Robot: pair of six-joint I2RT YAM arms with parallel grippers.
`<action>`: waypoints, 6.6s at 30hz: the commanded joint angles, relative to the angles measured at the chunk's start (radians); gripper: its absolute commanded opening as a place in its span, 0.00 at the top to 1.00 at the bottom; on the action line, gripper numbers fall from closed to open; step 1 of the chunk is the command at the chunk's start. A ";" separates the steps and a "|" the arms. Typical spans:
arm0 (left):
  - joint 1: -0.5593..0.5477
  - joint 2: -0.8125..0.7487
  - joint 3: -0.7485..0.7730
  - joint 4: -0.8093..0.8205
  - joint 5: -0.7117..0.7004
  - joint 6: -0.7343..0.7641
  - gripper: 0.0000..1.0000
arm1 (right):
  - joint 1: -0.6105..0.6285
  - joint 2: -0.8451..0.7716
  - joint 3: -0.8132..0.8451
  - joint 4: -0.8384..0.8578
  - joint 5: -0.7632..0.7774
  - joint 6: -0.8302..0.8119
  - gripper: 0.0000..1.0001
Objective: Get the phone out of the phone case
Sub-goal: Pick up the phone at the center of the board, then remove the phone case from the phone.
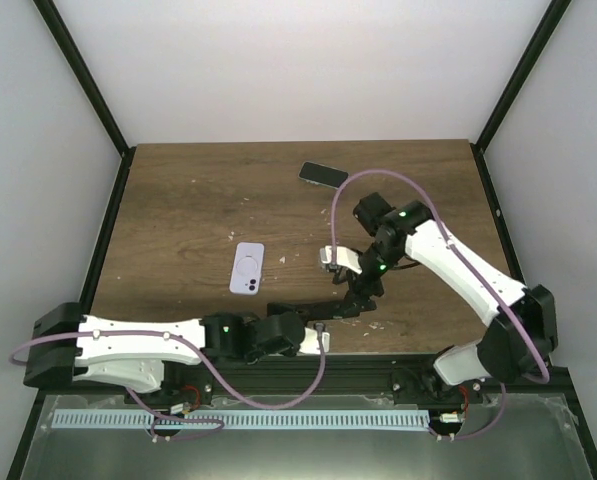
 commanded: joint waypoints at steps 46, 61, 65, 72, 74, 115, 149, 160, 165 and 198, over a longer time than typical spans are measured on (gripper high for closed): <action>0.496 -0.273 0.097 -0.027 0.662 -0.495 0.67 | 0.120 -0.082 0.186 0.077 0.183 -0.113 0.99; 0.995 -0.298 0.007 0.687 0.969 -1.174 0.09 | -0.371 -0.167 0.031 0.799 -0.661 0.732 0.99; 0.995 -0.178 0.014 0.889 1.162 -1.266 0.19 | -0.374 -0.205 -0.087 0.978 -0.737 0.918 0.99; 0.949 -0.091 0.016 1.028 1.221 -1.327 0.19 | -0.373 -0.232 -0.204 1.117 -0.777 1.061 0.99; 0.924 -0.067 0.037 1.012 1.237 -1.316 0.23 | -0.375 -0.238 -0.222 1.152 -0.785 1.090 0.99; 0.990 -0.076 0.164 0.538 1.631 -1.120 0.99 | -0.365 -0.240 -0.055 0.321 -0.537 0.132 0.28; 0.980 -0.205 0.023 0.513 1.769 -1.068 1.00 | 0.099 -0.276 -0.064 0.328 -0.266 0.219 0.65; 0.969 -0.203 0.014 0.534 1.781 -1.094 1.00 | 0.143 -0.242 -0.057 0.313 -0.220 0.170 0.65; 0.960 -0.198 0.013 0.541 1.792 -1.105 1.00 | 0.157 -0.240 -0.048 0.263 -0.204 0.094 0.66; 0.880 -0.093 0.026 0.548 1.917 -1.133 1.00 | 0.221 -0.262 -0.010 0.281 -0.008 -0.095 0.71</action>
